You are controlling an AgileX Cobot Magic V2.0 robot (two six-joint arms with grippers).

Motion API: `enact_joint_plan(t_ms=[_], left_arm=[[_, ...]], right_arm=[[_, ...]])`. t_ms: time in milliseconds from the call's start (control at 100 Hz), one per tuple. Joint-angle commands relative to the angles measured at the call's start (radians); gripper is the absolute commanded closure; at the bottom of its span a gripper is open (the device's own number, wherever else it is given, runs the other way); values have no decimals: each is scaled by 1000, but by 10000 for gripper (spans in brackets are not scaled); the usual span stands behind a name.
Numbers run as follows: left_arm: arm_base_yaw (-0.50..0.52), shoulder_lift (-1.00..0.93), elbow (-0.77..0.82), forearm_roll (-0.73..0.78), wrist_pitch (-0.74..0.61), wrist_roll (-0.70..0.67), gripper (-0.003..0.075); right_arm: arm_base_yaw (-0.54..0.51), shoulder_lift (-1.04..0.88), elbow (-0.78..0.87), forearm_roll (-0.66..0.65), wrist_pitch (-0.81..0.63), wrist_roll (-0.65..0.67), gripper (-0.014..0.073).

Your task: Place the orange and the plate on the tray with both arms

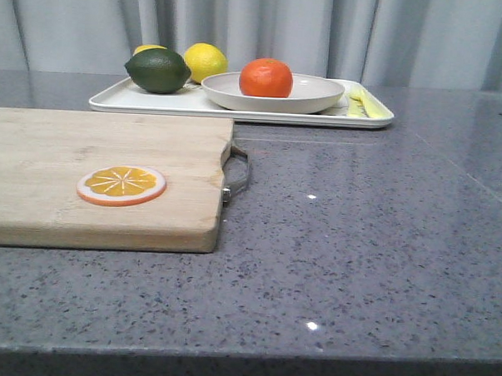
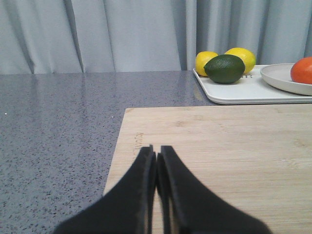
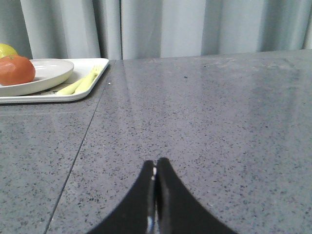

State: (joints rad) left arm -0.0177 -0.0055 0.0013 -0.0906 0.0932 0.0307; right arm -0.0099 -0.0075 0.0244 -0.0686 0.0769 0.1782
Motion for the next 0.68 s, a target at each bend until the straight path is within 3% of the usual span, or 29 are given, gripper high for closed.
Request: enact_joint_plan(t_ms=[0, 670], left_arm=[[1, -32, 9, 1, -69, -6, 741], [1, -32, 9, 1, -69, -6, 741]], right_arm=[[-9, -15, -18, -16, -50, 0, 661], [-9, -15, -18, -15, -22, 0, 661]])
